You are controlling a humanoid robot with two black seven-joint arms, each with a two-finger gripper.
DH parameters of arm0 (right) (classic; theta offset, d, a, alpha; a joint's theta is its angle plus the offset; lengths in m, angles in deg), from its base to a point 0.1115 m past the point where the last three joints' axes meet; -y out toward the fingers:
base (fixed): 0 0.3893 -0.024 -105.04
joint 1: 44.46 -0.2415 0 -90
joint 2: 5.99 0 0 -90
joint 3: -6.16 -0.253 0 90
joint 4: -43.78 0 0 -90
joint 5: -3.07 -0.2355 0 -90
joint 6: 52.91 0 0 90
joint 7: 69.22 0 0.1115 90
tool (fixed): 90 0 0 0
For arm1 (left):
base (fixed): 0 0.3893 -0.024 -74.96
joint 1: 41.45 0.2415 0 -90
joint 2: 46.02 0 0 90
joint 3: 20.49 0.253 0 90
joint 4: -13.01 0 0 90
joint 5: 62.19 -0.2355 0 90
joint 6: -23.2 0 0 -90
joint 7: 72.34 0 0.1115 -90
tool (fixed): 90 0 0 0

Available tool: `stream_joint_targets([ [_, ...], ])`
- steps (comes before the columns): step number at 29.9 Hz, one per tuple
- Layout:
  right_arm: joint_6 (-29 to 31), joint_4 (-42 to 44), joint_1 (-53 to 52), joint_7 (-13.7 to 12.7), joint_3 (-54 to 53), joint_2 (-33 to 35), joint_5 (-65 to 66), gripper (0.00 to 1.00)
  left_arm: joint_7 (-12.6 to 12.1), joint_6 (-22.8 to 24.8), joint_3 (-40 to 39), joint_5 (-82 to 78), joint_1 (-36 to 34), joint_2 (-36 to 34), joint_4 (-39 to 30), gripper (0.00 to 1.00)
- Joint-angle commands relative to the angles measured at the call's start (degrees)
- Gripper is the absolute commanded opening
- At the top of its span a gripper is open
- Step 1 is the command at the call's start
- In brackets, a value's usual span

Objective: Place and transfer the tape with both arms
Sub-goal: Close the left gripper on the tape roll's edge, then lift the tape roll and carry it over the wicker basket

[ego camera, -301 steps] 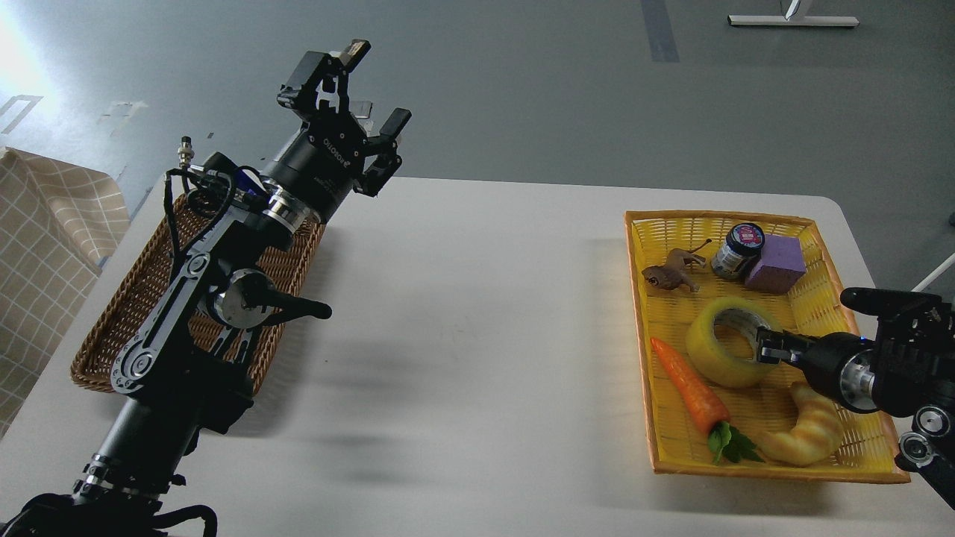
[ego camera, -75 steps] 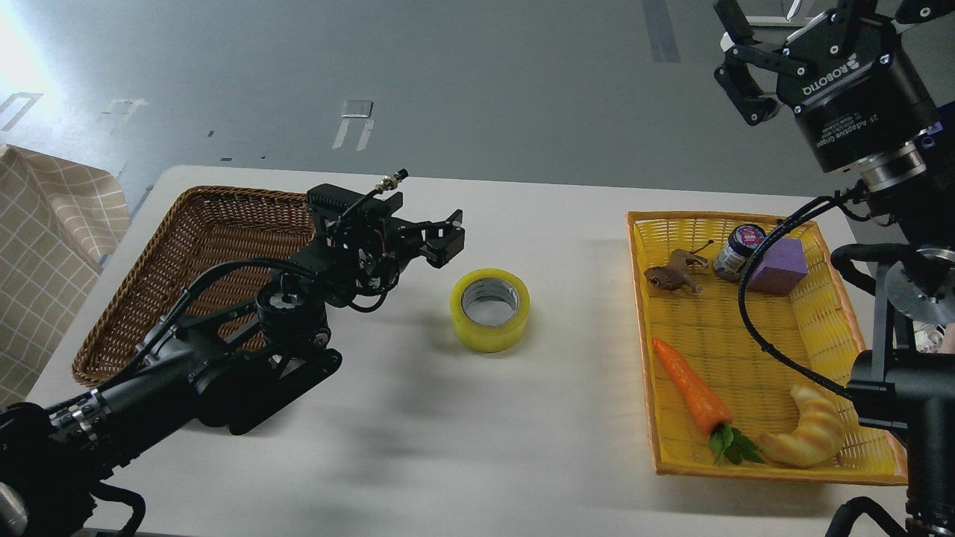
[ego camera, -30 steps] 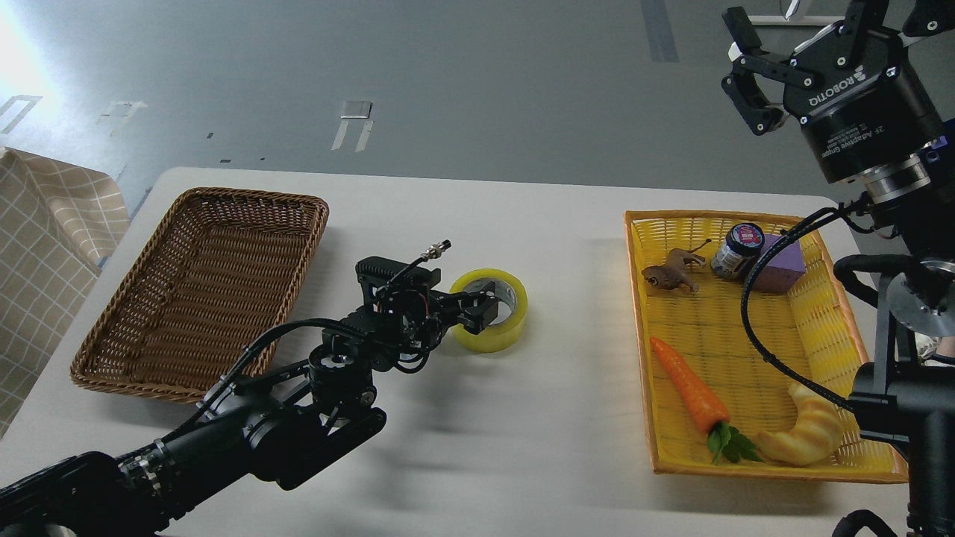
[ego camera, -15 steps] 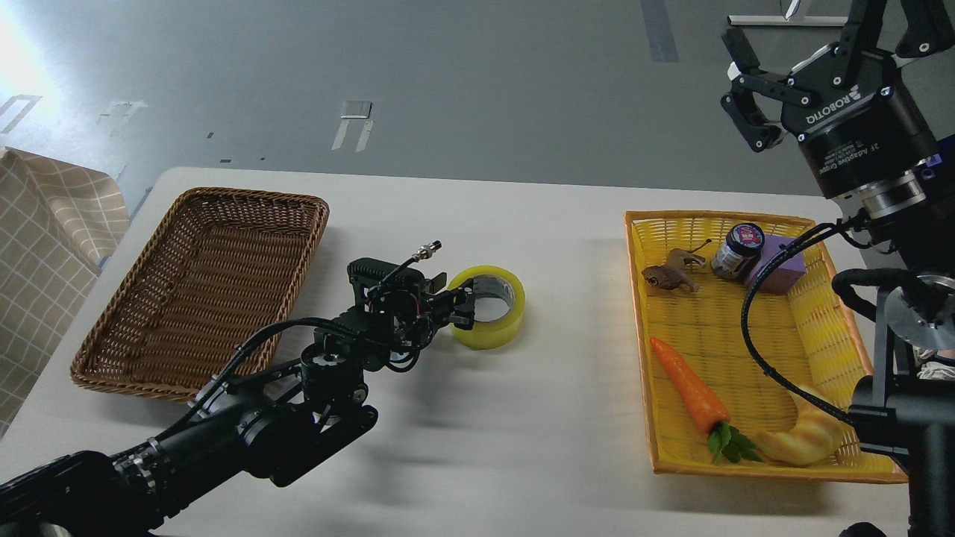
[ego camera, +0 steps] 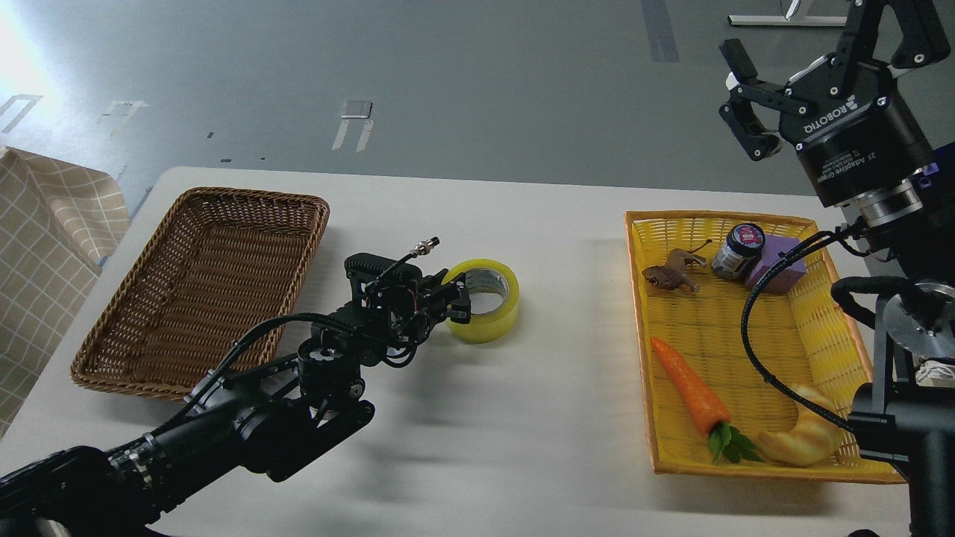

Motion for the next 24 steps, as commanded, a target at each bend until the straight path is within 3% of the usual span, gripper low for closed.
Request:
stream_joint_targets([
  [1,-0.05,0.0,0.22,0.0,0.0,0.02,0.0,1.0,0.51,0.06,0.27,0.79,-1.87,0.01,-0.16,0.24],
  [7,-0.05,0.0,0.31,0.0,0.0,-0.06,0.0,1.0,0.59,1.46,0.36,2.9,-5.47,-1.13,-1.13,0.23],
  [13,-0.05,0.0,0.05,0.0,-0.09,-0.24,0.0,1.0,0.77,4.36,0.27,3.78,-10.3,-8.42,-5.52,0.23],
  [19,-0.05,0.0,-0.04,0.0,0.0,-0.33,0.0,1.0,2.26,6.74,0.27,9.05,-16.63,-17.3,-6.84,0.23],
  [24,0.04,0.0,-0.04,0.0,0.17,-0.33,0.0,1.0,5.42,8.05,0.18,9.23,-17.52,-26.17,-7.02,0.23],
])
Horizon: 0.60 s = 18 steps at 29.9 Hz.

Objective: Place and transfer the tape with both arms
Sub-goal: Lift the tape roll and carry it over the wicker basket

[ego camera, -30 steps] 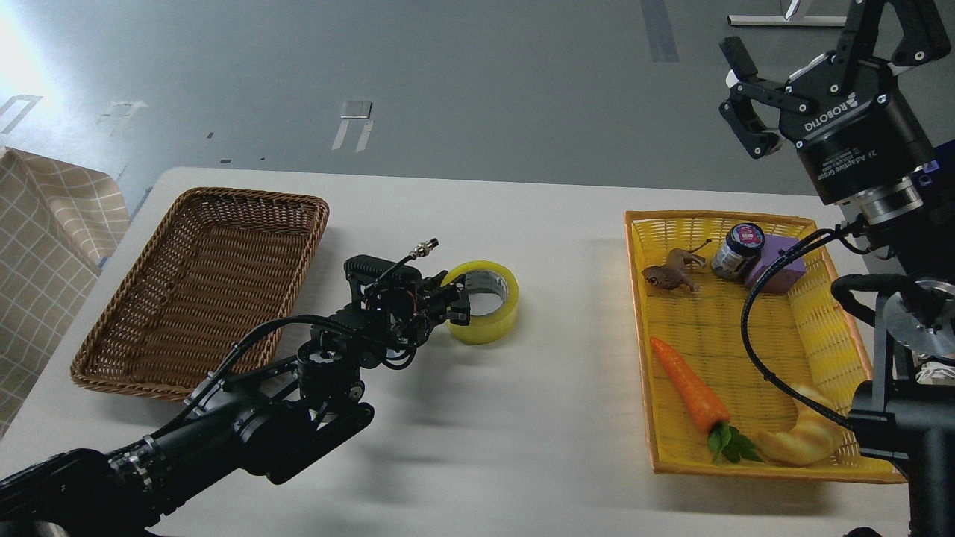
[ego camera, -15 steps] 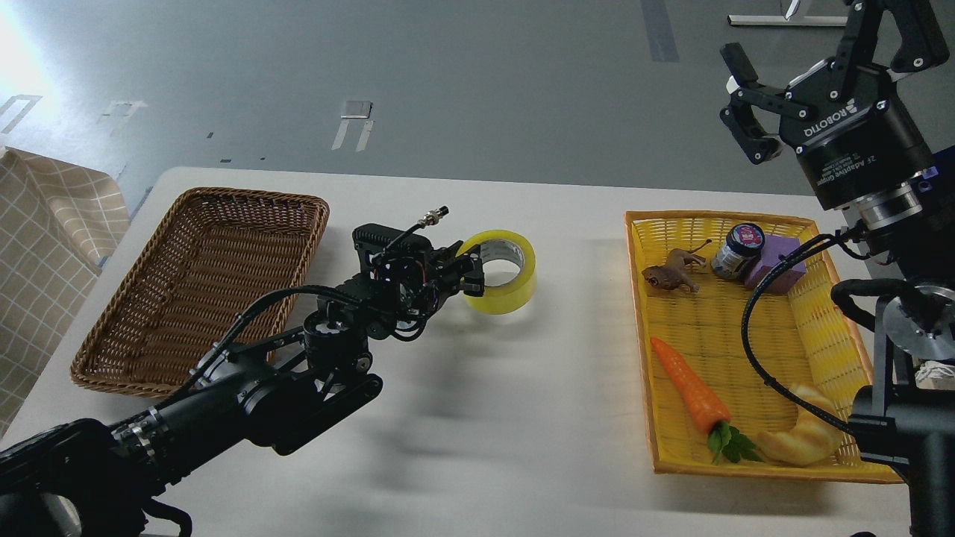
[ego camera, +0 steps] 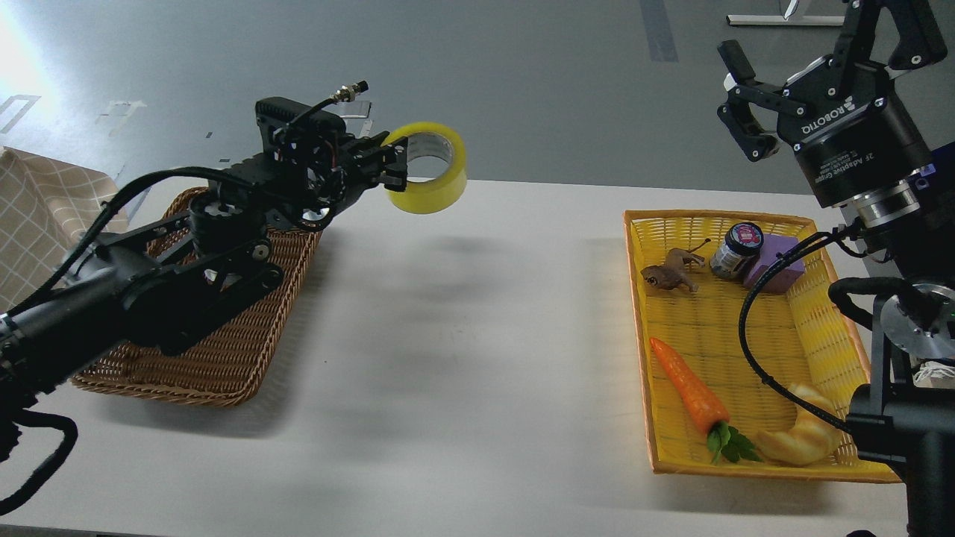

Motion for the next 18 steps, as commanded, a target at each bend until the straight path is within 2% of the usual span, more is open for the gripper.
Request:
stream_joint_targets([
  [1,0.09,0.0,0.02,0.0,0.11,0.0,0.0,1.0,1.83,0.76,-0.11,0.19,-0.25,-5.27,-0.22,0.23],
  [5,0.18,0.17,0.02,0.0,0.38,0.0,0.0,1.0,3.76,0.76,-0.02,2.29,0.8,-13.08,-1.01,0.23],
  [11,0.27,0.18,-0.06,0.0,0.55,0.0,0.0,1.0,6.31,-0.12,0.07,4.49,5.1,-20.31,-1.01,0.23],
  [14,0.27,0.18,0.11,0.0,0.64,0.0,0.0,1.0,7.55,-1.35,0.16,4.58,7.48,-23.48,-1.01,0.23],
  [18,0.27,0.18,0.2,0.0,1.25,-0.08,0.09,1.0,9.04,-5.65,0.07,6.6,14.05,-26.99,-1.01,0.23],
])
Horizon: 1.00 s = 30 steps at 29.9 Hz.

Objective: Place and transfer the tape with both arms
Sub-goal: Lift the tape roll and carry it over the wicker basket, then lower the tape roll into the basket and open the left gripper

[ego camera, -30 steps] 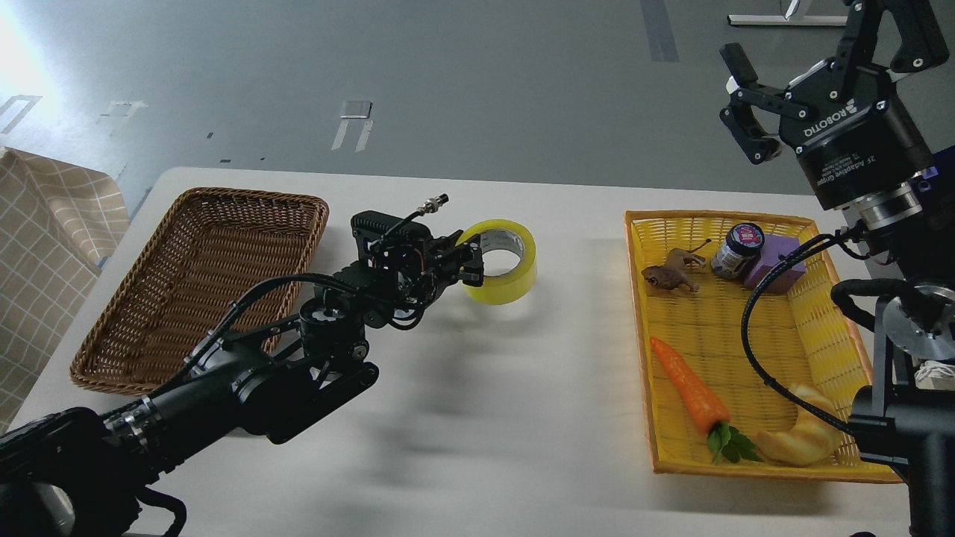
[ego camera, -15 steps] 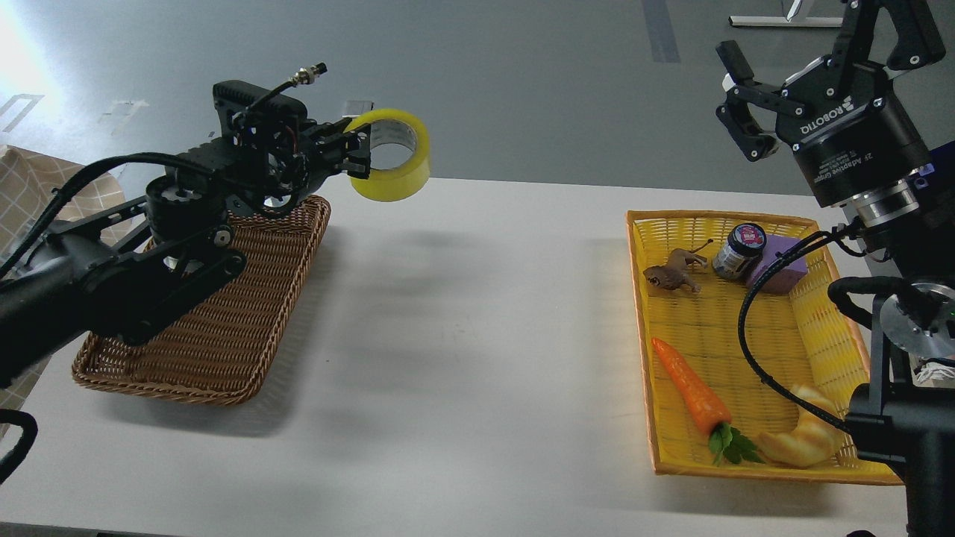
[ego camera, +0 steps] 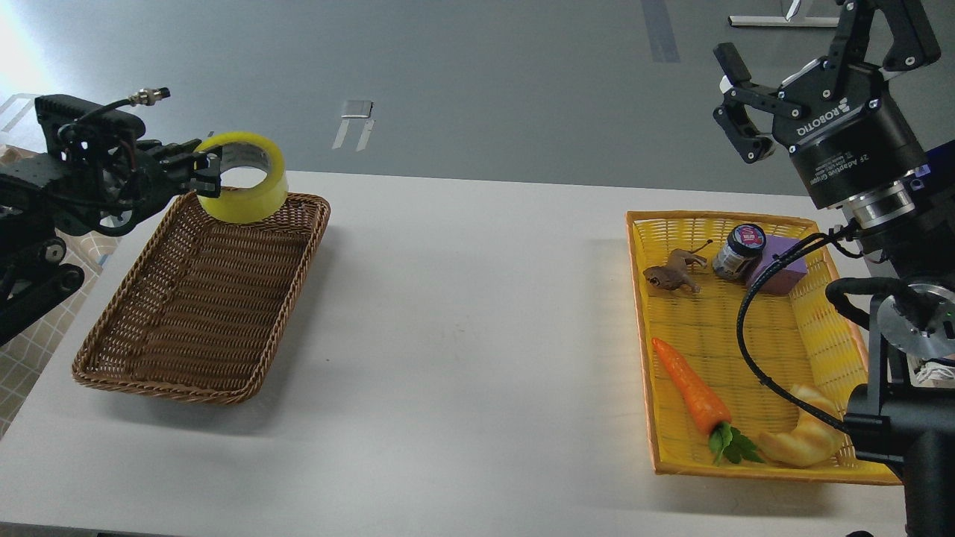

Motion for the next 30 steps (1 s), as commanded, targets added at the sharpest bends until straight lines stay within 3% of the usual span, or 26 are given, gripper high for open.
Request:
stream_joint_targets([
  [1,-0.03,-0.01,0.04,0.0,0.75,-0.04,0.0,1.0,0.7,-3.65,0.02,1.69,4.77,-2.62,-0.02,0.23],
  [13,0.06,0.25,0.12,0.0,0.84,-0.3,0.09,1.0,1.93,-9.28,0.02,3.1,12.86,-2.36,0.77,0.24],
  [28,0.06,-0.01,0.65,-0.09,0.93,-0.3,0.09,1.0,4.22,-12.1,0.02,7.14,14.1,1.33,4.73,0.27],
  [30,0.06,-0.1,0.91,-0.18,0.93,-0.3,0.09,1.0,4.48,-12.53,0.02,7.23,14.1,2.47,7.09,0.31],
])
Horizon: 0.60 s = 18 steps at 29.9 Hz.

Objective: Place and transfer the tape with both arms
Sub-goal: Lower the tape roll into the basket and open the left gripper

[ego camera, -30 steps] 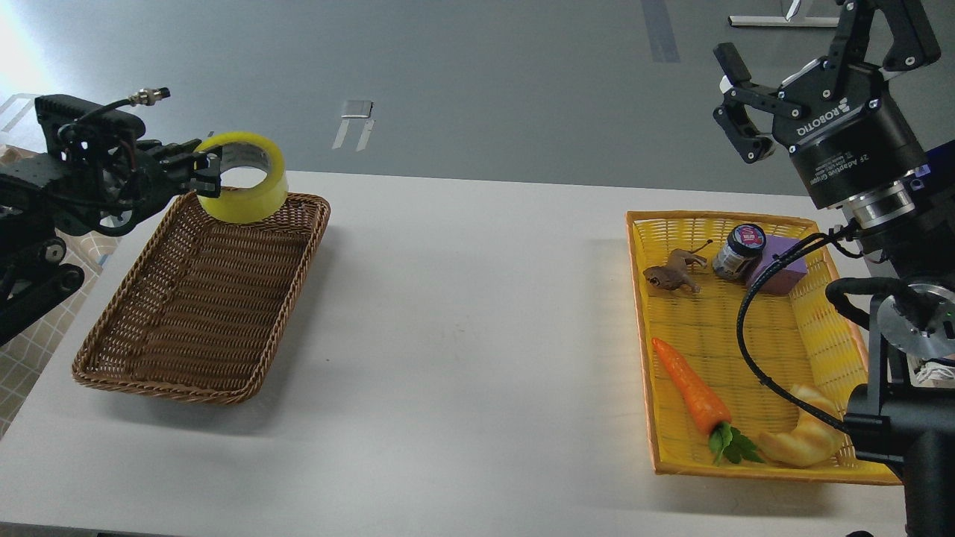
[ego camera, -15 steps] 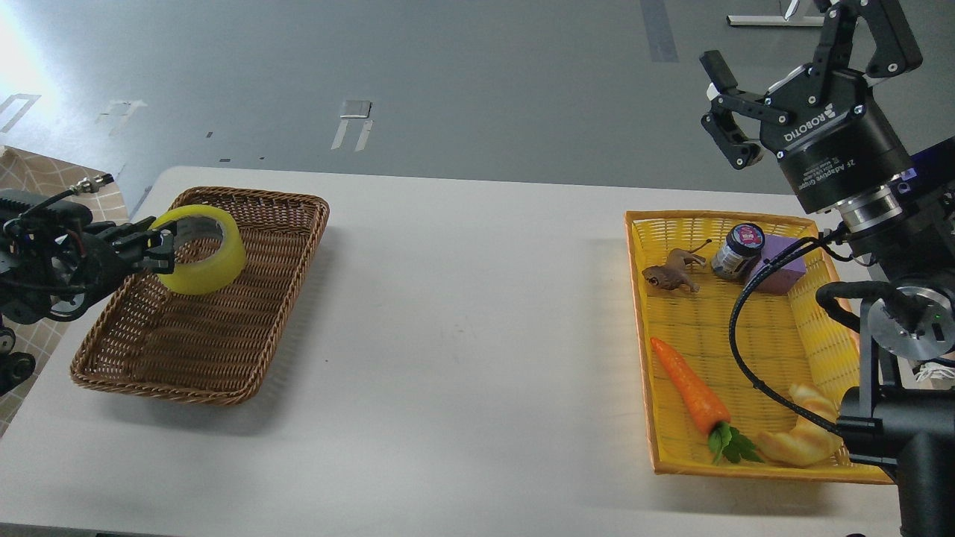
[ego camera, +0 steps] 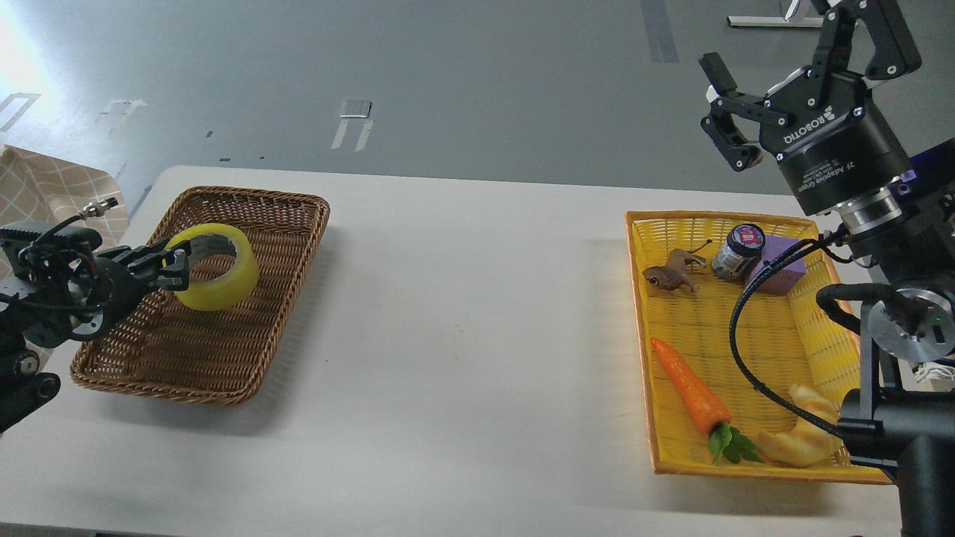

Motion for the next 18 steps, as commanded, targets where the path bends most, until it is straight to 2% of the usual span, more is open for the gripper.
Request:
stream_joint_targets([
  [1,0.0,-0.01,0.46,-0.08,0.01,-0.01,0.05,1.0,0.67,-0.59,0.15,0.06,0.05,1.34,2.99,0.33],
  [3,0.0,-0.1,0.73,-0.08,-0.08,-0.01,-0.04,1.0,2.42,-1.11,0.15,0.15,0.05,1.87,4.66,0.41],
  [4,0.0,-0.1,0.73,-0.08,0.01,-0.01,-0.04,1.0,3.65,-1.81,0.15,0.15,0.13,2.04,5.45,0.5],
  [9,0.0,-0.01,1.17,-0.08,-0.08,0.08,0.05,1.0,5.06,-4.37,0.15,0.15,0.05,2.66,6.51,0.68],
  [10,0.0,-0.01,1.17,-0.08,-0.08,0.08,0.05,1.0,6.02,-4.45,0.07,0.24,0.05,2.66,6.51,0.79],
  [14,0.0,-0.01,1.26,0.01,0.01,0.08,-0.04,1.0,7.79,-4.54,-0.9,2.51,-0.22,2.75,6.34,0.84],
  [18,0.35,0.08,1.87,0.01,-0.08,0.17,-0.04,1.0,8.14,-4.19,-0.9,12.08,-0.83,2.49,6.25,0.88],
])
